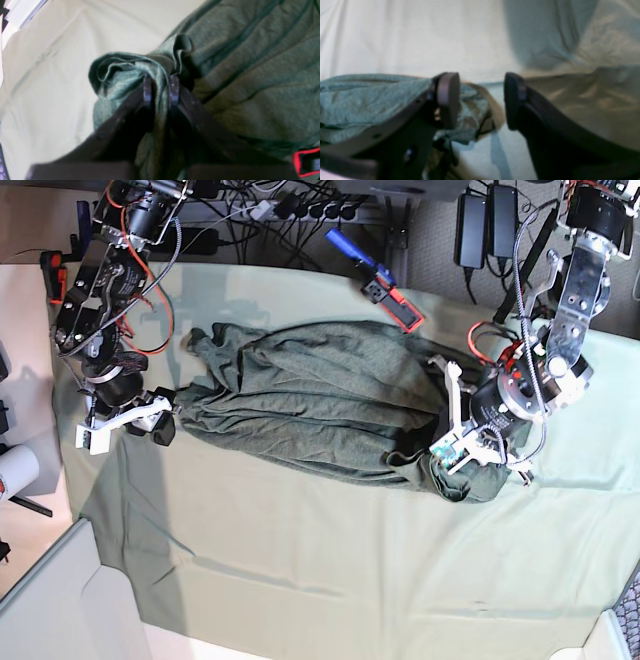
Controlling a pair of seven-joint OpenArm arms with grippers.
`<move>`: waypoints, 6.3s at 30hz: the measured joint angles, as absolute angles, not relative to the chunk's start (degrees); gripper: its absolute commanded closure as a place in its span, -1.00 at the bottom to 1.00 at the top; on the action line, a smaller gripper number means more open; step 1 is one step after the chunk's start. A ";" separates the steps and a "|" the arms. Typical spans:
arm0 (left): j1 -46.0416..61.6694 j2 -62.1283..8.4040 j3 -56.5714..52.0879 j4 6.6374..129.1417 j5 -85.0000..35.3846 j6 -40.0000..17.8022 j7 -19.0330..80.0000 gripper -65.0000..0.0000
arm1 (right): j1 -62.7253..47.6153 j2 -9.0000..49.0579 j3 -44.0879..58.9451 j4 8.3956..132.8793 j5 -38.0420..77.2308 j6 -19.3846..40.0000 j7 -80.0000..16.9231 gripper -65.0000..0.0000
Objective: Fold the T-shirt properly
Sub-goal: 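Carry the left gripper's shirt end toward the right gripper, folding it, then release the left gripper and push the right gripper's end onto the fold, then press and gather the folded bundle with both grippers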
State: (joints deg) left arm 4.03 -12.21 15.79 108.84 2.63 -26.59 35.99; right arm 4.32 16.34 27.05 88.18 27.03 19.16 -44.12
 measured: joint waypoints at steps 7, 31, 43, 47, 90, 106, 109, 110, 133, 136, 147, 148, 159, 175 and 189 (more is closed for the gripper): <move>4.34 -12.08 16.27 108.47 0.99 -26.59 36.01 1.00 | 4.32 16.36 27.05 88.18 27.40 19.16 -43.99 0.10; 3.66 -8.54 22.98 104.88 -6.39 -24.51 38.06 -0.03 | 4.29 16.36 27.05 88.18 27.64 19.16 -43.99 0.10; 3.66 -12.73 11.55 109.12 -14.20 -25.98 37.52 -0.03 | 4.29 16.34 27.00 88.01 35.35 19.16 -52.38 -0.35; 3.81 -15.68 9.91 109.12 -15.11 -26.09 37.43 -0.03 | 4.29 16.27 25.34 87.96 35.35 19.16 -52.73 -0.35; 4.89 -18.92 9.89 108.97 -15.11 -26.15 37.63 -0.03 | -2.61 14.81 10.50 88.88 32.08 19.79 -49.93 -0.02; 4.89 -18.90 8.14 108.97 -15.14 -26.17 37.60 -0.03 | -2.55 14.68 9.26 89.23 27.42 19.70 -46.15 1.00; 4.89 -18.90 4.99 108.97 -15.11 -26.17 37.52 -0.03 | -2.72 14.28 12.51 90.52 27.16 19.70 -47.55 1.00; 4.89 -18.94 3.79 108.97 -15.14 -26.17 37.52 -0.03 | -2.96 14.24 13.74 91.18 27.16 19.73 -47.86 1.00; 6.57 -22.24 0.82 90.56 -14.92 -28.67 33.04 -0.03 | -0.95 2.96 6.37 111.07 29.61 20.12 -50.02 1.00; 6.61 -22.22 0.82 90.56 -15.79 -28.69 33.41 -0.03 | -0.80 0.27 -1.48 111.04 27.20 20.14 -49.98 1.00; 6.66 -22.24 0.84 90.50 -19.20 -28.82 34.46 -0.03 | 0.49 -0.86 -19.22 101.73 13.45 20.36 -44.75 -0.22; 6.68 -22.22 0.84 90.50 -19.62 -28.86 34.46 -0.03 | 0.54 -0.84 -19.86 100.84 13.45 20.36 -43.77 -0.36; 6.68 -22.24 0.84 90.45 -21.32 -32.03 34.68 -0.03 | 1.83 -1.34 -25.91 103.61 14.41 20.38 -43.79 -0.35; 7.57 -23.29 1.02 102.87 -33.41 -39.18 40.62 0.50 | 6.28 1.43 -13.65 107.92 5.69 20.60 -46.13 1.00; 10.72 -17.06 19.38 114.06 -21.89 -39.55 37.41 0.79 | 6.98 3.68 -11.84 96.03 12.67 20.58 -44.97 1.00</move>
State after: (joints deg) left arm 10.72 -17.06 19.38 114.06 -21.89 -39.55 37.41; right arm 6.98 3.68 -11.84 96.03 12.67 20.58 -44.97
